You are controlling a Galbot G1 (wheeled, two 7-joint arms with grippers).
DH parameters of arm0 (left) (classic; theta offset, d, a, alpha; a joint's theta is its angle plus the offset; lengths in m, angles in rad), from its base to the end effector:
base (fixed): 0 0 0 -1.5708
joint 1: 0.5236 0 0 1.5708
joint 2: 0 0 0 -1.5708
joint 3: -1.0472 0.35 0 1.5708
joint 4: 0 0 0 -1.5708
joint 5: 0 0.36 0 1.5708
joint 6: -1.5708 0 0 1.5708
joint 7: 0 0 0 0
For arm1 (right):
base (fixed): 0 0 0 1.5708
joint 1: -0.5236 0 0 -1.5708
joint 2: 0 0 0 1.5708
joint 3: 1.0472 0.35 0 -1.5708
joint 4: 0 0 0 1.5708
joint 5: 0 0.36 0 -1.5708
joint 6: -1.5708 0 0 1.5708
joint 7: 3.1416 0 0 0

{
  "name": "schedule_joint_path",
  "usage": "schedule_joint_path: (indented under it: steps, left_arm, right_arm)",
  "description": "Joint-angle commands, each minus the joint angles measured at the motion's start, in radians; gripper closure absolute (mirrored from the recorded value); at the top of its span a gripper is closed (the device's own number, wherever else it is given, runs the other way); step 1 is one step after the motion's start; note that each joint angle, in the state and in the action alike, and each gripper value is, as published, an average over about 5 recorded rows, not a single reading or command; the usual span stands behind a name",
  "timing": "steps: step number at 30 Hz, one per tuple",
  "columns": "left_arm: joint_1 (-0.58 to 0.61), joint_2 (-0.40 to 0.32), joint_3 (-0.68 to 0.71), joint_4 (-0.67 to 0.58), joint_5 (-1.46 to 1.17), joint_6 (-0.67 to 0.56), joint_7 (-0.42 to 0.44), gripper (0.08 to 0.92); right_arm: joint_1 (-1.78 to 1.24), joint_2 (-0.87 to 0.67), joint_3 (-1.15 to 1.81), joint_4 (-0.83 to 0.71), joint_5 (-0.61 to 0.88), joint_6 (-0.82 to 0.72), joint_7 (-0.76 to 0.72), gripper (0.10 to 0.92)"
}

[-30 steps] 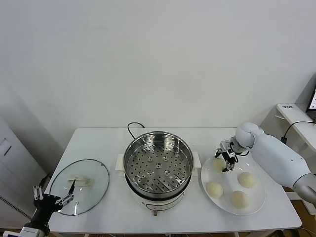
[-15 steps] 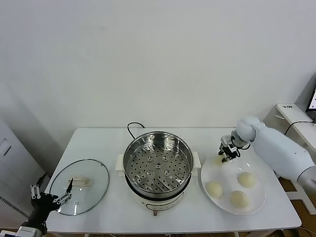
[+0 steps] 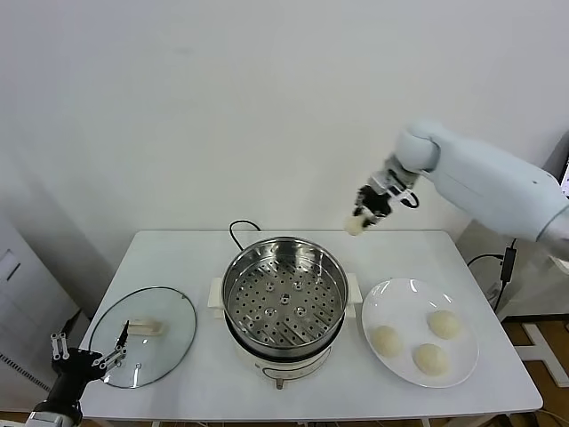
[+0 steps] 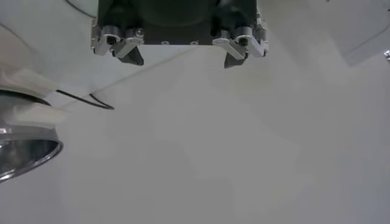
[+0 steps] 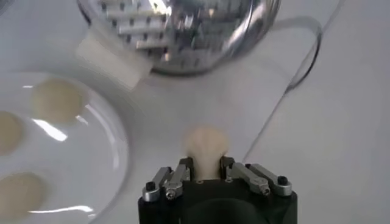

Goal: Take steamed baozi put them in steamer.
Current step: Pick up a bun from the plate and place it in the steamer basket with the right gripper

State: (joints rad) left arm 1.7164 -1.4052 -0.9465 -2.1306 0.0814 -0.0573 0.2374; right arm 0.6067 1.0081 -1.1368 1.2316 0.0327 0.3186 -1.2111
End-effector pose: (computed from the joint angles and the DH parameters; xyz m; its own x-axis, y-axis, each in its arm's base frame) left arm 0.1338 0.1497 -0.2793 -0.9967 -0.0201 0.0782 0.0165 0.8975 0.4407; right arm 0.5783 0.0354 0.0177 -0.2090 -0.2460 0.9465 -0.5132 -0.7963 -0.3203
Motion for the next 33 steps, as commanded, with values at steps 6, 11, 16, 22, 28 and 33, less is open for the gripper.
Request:
schedule_joint_path:
  steps: [6, 11, 16, 22, 28, 33]
  left_arm:
    - [0.006, 0.003, -0.007, -0.01, -0.011, 0.001, 0.0, 0.177]
    - [0.004, -0.001, 0.002, -0.015, -0.008, 0.003, 0.001, 0.177]
    - [0.005, -0.004, 0.008, -0.015, -0.005, 0.003, 0.001, 0.177]
    - [0.006, -0.006, 0.007, -0.004, -0.004, 0.0, 0.001, 0.177]
    - [0.006, -0.01, 0.005, 0.0, -0.003, -0.003, 0.001, 0.177]
    - [0.01, -0.009, 0.0, 0.015, -0.003, -0.015, 0.002, 0.177]
  right_arm:
    - [-0.095, 0.119, 0.007, 0.197, -0.291, 0.232, 0.01, 0.728]
    - [-0.19, 0.137, 0.071, 0.123, -0.394, 0.303, 0.028, 0.715]
    - [-0.251, 0.151, 0.106, 0.076, -0.443, 0.339, 0.054, 0.703]
    - [-0.275, 0.175, 0.124, 0.045, -0.473, 0.356, 0.057, 0.702]
    - [-0.3, 0.185, 0.127, 0.023, -0.47, 0.36, 0.058, 0.648]
    - [-0.301, 0.187, 0.132, 0.017, -0.465, 0.372, 0.061, 0.503]
